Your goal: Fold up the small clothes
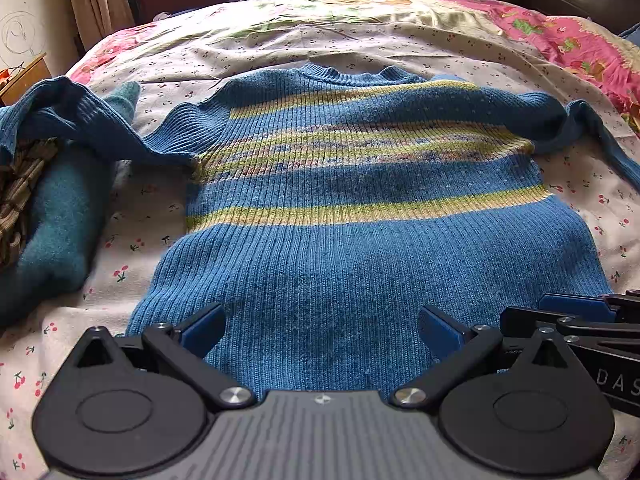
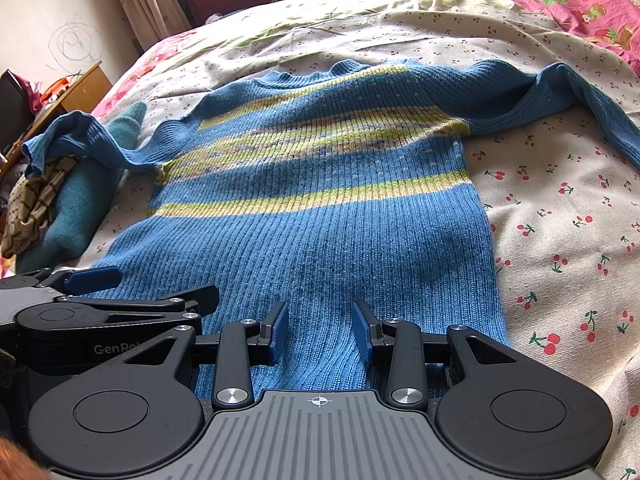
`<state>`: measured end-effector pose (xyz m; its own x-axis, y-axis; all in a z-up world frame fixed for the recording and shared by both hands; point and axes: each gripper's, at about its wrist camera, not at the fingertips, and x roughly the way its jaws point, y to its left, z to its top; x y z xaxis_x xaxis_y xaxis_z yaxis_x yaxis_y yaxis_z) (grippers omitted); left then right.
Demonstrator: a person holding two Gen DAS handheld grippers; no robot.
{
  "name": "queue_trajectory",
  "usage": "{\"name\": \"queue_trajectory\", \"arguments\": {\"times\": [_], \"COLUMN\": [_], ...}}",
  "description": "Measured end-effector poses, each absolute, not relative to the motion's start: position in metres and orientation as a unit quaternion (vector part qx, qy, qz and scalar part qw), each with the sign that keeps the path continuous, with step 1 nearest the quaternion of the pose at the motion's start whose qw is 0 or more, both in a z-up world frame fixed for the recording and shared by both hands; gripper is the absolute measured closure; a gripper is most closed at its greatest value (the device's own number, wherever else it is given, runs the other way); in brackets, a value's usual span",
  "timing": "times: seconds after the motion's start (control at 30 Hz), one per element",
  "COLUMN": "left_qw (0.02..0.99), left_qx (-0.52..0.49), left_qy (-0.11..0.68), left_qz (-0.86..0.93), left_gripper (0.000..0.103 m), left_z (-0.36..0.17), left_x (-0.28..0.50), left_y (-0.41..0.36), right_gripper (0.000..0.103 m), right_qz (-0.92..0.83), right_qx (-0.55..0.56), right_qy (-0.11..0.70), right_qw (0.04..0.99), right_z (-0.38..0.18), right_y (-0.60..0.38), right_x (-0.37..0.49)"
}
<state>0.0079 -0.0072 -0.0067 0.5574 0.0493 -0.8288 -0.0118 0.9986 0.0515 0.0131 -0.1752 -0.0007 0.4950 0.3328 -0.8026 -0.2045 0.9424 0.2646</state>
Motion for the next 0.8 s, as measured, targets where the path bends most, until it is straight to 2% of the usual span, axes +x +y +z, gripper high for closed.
{"name": "queue_trajectory", "arguments": {"times": [0.8], "left_qw": [0.885], "left_qx": [0.027], "left_qy": [0.465], "left_qz": [0.018], "left_gripper": [0.000], "left_z": [-0.0028], "left_x": [0.0079], "left_y": [-0.0095], "right_gripper": [0.067], "right_qz": [0.157], "right_qx": [0.075], "right_qy": [0.474], "right_qw": [0.863], "right_z": [-0.0003], "right_y": [-0.1775], "right_x": [0.0124]}}
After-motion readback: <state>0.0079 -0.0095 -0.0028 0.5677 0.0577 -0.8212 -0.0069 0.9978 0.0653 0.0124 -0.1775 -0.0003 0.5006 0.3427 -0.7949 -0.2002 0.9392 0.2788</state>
